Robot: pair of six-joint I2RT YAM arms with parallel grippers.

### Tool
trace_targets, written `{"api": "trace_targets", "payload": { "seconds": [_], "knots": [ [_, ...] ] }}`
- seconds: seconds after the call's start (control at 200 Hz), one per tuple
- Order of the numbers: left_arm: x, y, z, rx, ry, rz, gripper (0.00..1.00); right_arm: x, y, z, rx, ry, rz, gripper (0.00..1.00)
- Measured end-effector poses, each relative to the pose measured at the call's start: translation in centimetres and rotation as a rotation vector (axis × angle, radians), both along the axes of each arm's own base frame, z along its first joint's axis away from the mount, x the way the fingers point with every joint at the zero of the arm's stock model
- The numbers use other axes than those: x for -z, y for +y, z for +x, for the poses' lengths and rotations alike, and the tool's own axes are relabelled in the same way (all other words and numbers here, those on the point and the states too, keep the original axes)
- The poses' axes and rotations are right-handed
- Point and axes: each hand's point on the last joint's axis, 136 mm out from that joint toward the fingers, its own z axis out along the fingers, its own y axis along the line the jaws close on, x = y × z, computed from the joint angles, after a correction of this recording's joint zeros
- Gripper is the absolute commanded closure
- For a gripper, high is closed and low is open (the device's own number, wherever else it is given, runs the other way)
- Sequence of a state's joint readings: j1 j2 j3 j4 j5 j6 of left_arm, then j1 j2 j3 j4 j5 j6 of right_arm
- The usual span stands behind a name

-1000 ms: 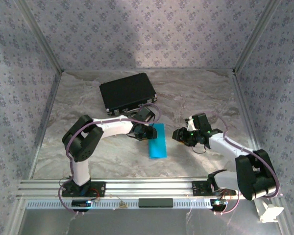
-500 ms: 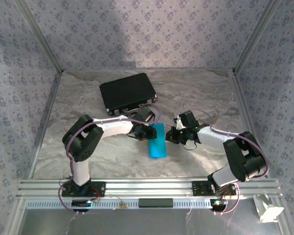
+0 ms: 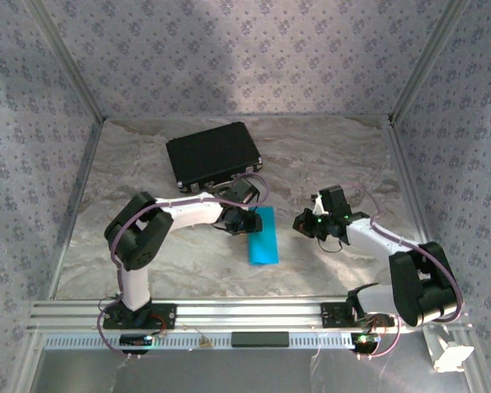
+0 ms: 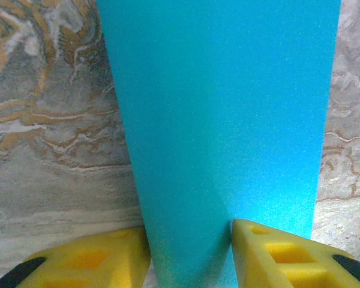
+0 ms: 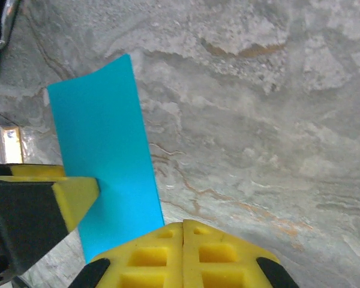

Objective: Fold a paper plane with a square sheet of paper (pick it up from the middle)
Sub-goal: First fold the square sheet of paper in half at the center of the table.

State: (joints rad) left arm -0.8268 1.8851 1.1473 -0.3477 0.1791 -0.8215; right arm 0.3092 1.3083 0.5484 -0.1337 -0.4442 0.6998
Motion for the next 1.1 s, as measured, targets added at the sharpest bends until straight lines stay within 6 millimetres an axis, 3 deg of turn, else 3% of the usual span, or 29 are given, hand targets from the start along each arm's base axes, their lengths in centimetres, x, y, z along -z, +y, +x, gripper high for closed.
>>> {"api": "trace_targets", "payload": {
  "seconds": [0.555, 1.099],
  "knots": [
    [0.02, -0.13, -0.06, 0.016, 0.007, 0.021, 0.54, 0.44, 0.04, -0.68, -0.009, 0.022, 0.007, 0.91],
    [0.06, 0.23, 0.01, 0.01, -0.005, 0.034, 0.62, 0.41, 0.08, -0.7, -0.01, 0.023, 0.01, 0.9]
  ]
}}
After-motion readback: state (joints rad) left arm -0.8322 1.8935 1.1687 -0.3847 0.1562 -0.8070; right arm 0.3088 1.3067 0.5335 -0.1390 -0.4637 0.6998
